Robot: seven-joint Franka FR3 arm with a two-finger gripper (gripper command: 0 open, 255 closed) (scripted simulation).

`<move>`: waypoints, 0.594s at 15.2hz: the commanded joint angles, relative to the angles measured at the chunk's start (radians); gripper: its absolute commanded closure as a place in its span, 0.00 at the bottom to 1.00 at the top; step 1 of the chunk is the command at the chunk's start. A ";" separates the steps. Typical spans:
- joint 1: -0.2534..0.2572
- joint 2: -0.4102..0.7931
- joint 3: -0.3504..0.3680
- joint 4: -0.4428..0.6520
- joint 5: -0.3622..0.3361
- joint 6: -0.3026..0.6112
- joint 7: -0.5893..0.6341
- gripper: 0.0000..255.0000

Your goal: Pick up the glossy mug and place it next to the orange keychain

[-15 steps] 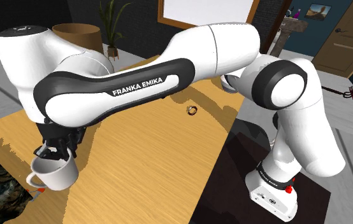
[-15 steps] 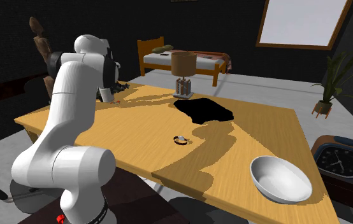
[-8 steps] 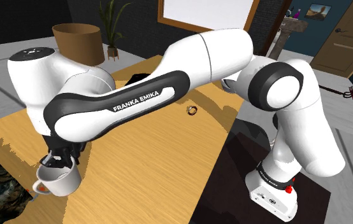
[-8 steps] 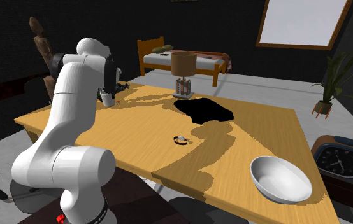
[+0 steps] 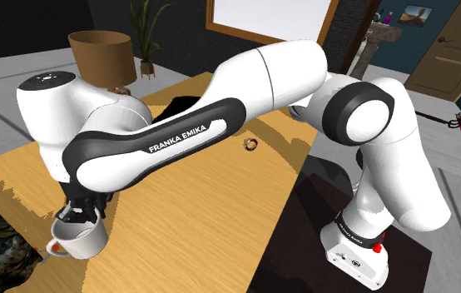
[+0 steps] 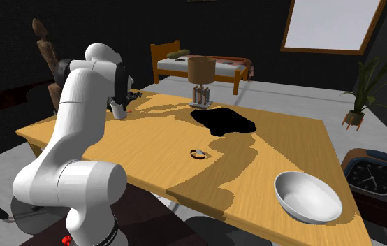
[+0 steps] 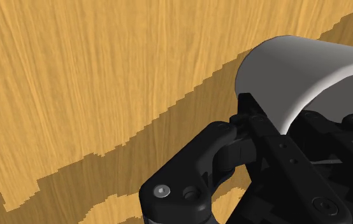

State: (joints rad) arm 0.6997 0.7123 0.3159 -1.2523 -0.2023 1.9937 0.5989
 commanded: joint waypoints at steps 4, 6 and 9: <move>0.000 0.000 0.000 0.000 0.000 0.000 0.000 0.00; 0.000 0.000 0.000 0.000 0.000 0.000 0.000 0.00; -0.001 -0.023 0.005 0.030 0.007 -0.051 -0.005 0.00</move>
State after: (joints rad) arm 0.6998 0.7045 0.3178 -1.2285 -0.1990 1.9636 0.5950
